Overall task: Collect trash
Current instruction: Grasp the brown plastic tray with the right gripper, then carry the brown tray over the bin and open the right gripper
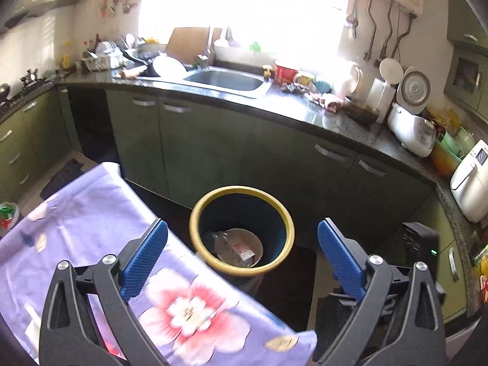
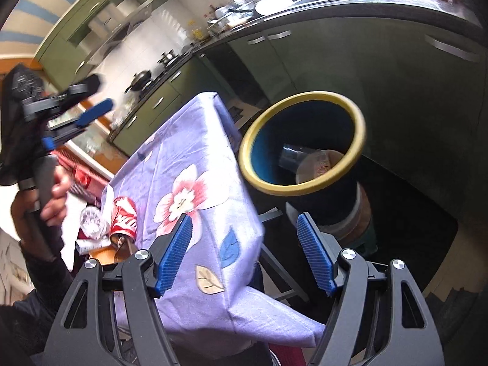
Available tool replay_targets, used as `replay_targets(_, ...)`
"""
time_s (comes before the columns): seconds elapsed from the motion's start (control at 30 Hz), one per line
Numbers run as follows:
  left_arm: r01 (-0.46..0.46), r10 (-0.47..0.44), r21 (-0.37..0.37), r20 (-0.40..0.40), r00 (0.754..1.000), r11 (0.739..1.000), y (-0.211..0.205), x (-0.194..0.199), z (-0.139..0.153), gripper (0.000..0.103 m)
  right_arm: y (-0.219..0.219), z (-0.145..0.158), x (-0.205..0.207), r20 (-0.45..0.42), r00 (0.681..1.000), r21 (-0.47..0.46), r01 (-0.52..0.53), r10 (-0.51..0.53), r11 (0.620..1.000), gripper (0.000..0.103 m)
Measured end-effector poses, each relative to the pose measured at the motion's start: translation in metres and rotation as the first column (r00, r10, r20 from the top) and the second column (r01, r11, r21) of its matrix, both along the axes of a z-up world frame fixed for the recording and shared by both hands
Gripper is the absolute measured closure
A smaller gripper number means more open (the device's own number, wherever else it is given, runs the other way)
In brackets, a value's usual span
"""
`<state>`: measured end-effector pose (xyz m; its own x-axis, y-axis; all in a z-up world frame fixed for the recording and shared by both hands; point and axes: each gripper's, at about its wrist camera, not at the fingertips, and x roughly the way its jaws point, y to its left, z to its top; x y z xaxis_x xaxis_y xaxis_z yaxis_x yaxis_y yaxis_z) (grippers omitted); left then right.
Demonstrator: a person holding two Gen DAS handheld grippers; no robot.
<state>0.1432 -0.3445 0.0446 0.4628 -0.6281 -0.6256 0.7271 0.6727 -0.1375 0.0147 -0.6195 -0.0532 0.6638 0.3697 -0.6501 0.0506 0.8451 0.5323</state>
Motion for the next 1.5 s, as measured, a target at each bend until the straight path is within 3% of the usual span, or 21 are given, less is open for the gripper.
replay_targets(0.1,-0.08,0.081,-0.023,0.065,0.995,0.997,0.057,-0.021,0.018,0.007,0.044,0.007,0.015,0.005,0.991,-0.042,-0.133,0.134,0.99,0.032)
replay_targets(0.2,-0.194,0.198,-0.046,0.103,0.975,0.98,0.118,-0.038,0.026,0.007,0.094,0.009,0.03,0.001,0.963,-0.077,-0.269,0.27,0.96,0.032)
replay_targets(0.33,-0.34,0.347,-0.077,0.121,0.93,0.937,0.192,-0.058,0.023,0.007,0.161,0.005,0.049,-0.016,0.906,-0.125,-0.421,0.422,0.899,0.032)
replay_targets(0.43,-0.43,0.437,-0.081,0.112,0.892,0.899,0.235,-0.071,0.013,0.007,0.199,-0.006,0.062,-0.051,0.878,-0.164,-0.477,0.476,0.863,0.033)
replay_targets(0.5,-0.47,0.477,-0.082,0.091,0.874,0.879,0.259,-0.075,0.007,0.007,0.22,-0.015,0.068,-0.082,0.862,-0.188,-0.507,0.501,0.841,0.045)
replay_targets(0.57,-0.506,0.512,-0.087,0.07,0.856,0.858,0.277,-0.08,-0.001,0.007,0.236,-0.026,0.074,-0.128,0.848,-0.198,-0.53,0.514,0.825,0.066)
replay_targets(0.6,-0.519,0.525,-0.087,0.061,0.849,0.85,0.284,-0.08,-0.004,0.007,0.241,-0.03,0.077,-0.141,0.846,-0.207,-0.534,0.515,0.82,0.068)
replay_targets(0.67,-0.541,0.545,-0.084,0.045,0.837,0.837,0.296,-0.086,-0.012,0.007,0.248,-0.037,0.079,-0.159,0.846,-0.24,-0.533,0.508,0.812,0.079)
replay_targets(0.73,-0.563,0.566,-0.072,0.033,0.824,0.824,0.304,-0.09,-0.022,0.007,0.253,-0.04,0.081,-0.169,0.849,-0.266,-0.529,0.501,0.806,0.084)
replay_targets(0.9,-0.586,0.583,-0.069,-0.059,0.81,0.807,0.323,-0.087,-0.048,0.007,0.257,-0.044,0.08,-0.183,0.847,-0.315,-0.531,0.498,0.787,0.085)
replay_targets(0.93,-0.589,0.585,-0.066,-0.074,0.808,0.806,0.325,-0.086,-0.052,0.007,0.257,-0.045,0.081,-0.184,0.848,-0.325,-0.529,0.496,0.784,0.091)
replay_targets(1.13,-0.599,0.593,-0.052,-0.099,0.799,0.799,0.33,-0.086,-0.065,0.007,0.257,-0.043,0.08,-0.175,0.853,-0.337,-0.522,0.492,0.784,0.098)
replay_targets(1.33,-0.6,0.594,-0.053,-0.095,0.799,0.798,0.332,-0.087,-0.065,0.007,0.244,-0.031,0.068,-0.151,0.861,-0.316,-0.507,0.485,0.802,0.098)
replay_targets(1.5,-0.598,0.592,-0.052,-0.094,0.8,0.8,0.332,-0.088,-0.064,0.007,0.202,-0.005,0.065,-0.094,0.909,-0.316,-0.414,0.406,0.853,0.098)
